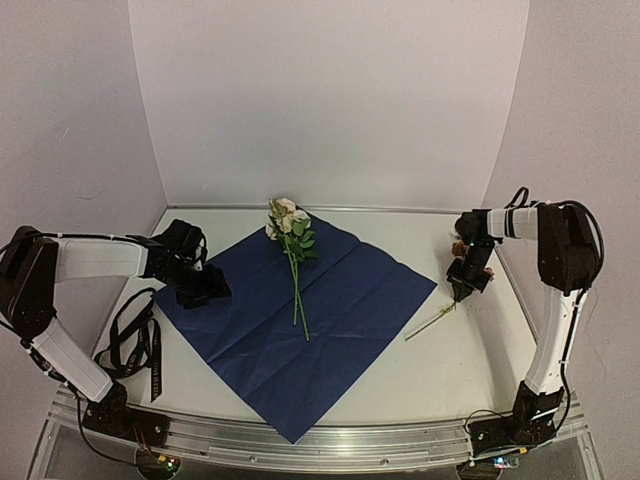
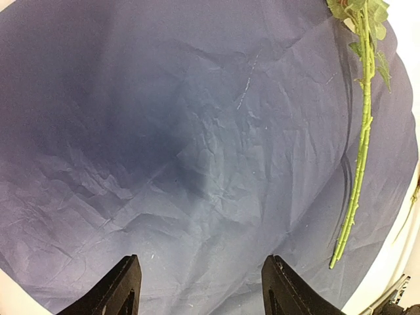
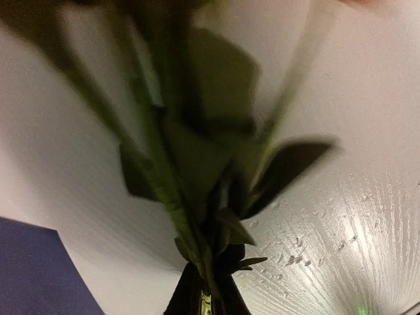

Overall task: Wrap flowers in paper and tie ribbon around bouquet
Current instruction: Pick up the fake flower from the center of the board.

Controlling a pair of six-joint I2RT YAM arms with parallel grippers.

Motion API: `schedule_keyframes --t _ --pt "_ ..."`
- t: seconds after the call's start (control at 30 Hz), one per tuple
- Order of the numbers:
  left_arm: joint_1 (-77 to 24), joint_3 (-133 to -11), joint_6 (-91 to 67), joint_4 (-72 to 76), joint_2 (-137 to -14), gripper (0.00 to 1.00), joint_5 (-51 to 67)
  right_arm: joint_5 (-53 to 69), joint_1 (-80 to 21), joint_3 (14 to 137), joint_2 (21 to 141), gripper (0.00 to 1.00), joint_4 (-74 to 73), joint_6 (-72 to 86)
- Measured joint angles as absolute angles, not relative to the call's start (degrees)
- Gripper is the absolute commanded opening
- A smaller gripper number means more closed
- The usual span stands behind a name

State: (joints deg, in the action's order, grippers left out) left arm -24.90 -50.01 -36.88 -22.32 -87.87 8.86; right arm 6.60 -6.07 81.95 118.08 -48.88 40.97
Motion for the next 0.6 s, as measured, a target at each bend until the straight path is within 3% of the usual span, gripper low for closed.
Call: schedule_keyframes --t 0.33,0.6 --pt "-24.91 -50.63 -36.84 -23.68 -87.7 0.66 8.86 7.04 -6.02 80.4 116.12 0.0 -47.67 39.18" --pt "-24.91 -51.04 -36.62 -24.39 -87.7 0.66 8.84 10.63 -7.05 81.87 107.42 0.0 -47.77 33.46"
